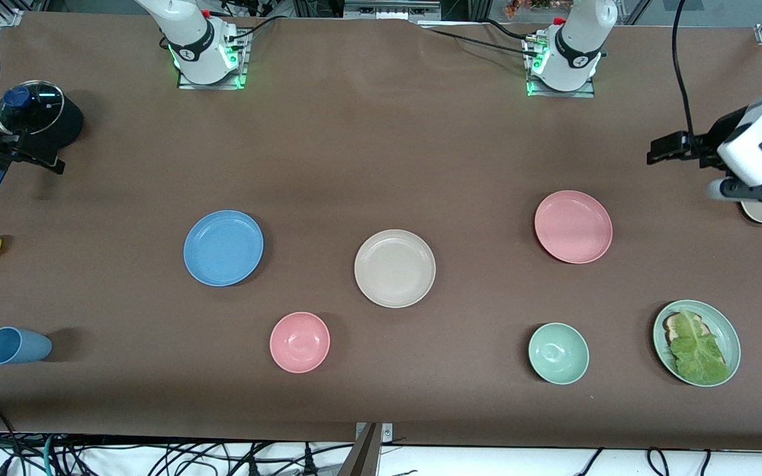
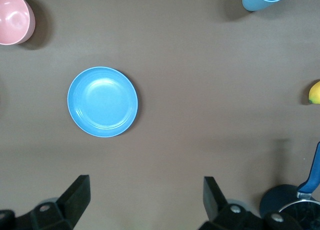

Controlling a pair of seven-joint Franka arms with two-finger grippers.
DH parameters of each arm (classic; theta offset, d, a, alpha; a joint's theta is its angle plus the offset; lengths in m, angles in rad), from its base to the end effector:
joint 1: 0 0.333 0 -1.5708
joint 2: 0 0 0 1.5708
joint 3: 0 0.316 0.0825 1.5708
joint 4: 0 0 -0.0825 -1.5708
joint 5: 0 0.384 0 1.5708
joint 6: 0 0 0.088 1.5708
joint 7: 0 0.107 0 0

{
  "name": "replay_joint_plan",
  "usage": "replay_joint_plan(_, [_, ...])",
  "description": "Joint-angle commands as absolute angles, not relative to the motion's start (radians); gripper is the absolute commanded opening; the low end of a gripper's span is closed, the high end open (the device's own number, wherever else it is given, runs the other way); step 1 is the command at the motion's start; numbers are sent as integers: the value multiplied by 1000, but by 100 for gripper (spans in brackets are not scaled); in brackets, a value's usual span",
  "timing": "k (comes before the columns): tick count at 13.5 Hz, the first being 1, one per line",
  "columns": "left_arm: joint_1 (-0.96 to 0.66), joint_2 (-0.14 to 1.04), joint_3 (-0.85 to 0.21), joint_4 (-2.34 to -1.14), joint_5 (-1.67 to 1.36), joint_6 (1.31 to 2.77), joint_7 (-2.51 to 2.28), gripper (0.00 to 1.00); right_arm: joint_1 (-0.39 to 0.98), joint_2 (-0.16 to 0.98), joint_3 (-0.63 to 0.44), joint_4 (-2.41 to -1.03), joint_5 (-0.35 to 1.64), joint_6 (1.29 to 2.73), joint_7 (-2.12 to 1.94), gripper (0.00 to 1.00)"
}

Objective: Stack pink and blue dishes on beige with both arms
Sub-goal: 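Reach the left gripper down to the rim of the pink plate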

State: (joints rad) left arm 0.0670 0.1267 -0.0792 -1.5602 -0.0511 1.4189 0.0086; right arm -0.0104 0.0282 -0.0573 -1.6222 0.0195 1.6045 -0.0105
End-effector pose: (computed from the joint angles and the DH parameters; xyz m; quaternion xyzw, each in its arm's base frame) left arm 0.5691 -0.0105 0.5474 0.9905 -0.0111 -0.1334 0.0303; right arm 0.5626 -0.0357 0.5874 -0.9993 0.0291 0.0226 0.0098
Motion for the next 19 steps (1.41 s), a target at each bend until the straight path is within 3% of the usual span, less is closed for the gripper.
replay_joint_plan(1, [75,196,-81,-1525,-35,1436,11,100,-12,25,-57,-1618,12,1601,-17,100])
replay_joint_plan(4, [89,270,-81,-1497,-43,1468,9,100,-12,25,-57,-1618,12,1601,-17,100])
replay_joint_plan(7, [77,357,-87,-1517,-41,1624,20,100,-14,25,-57,-1618,12,1601,-17,100])
replay_joint_plan(14, [78,506,-89,-1506,-37,1647,21,100,-14,25,-58,-1618,12,1600,-17,100])
replay_joint_plan(17, [125,548,-84,-1541,-48,1828,23,100,-14,26,-58,-1618,12,1600,-17,100])
replay_joint_plan(19, [143,563,-84,-1548,-93,1847,26,100,-14,26,-58,-1618,12,1600,-17,100])
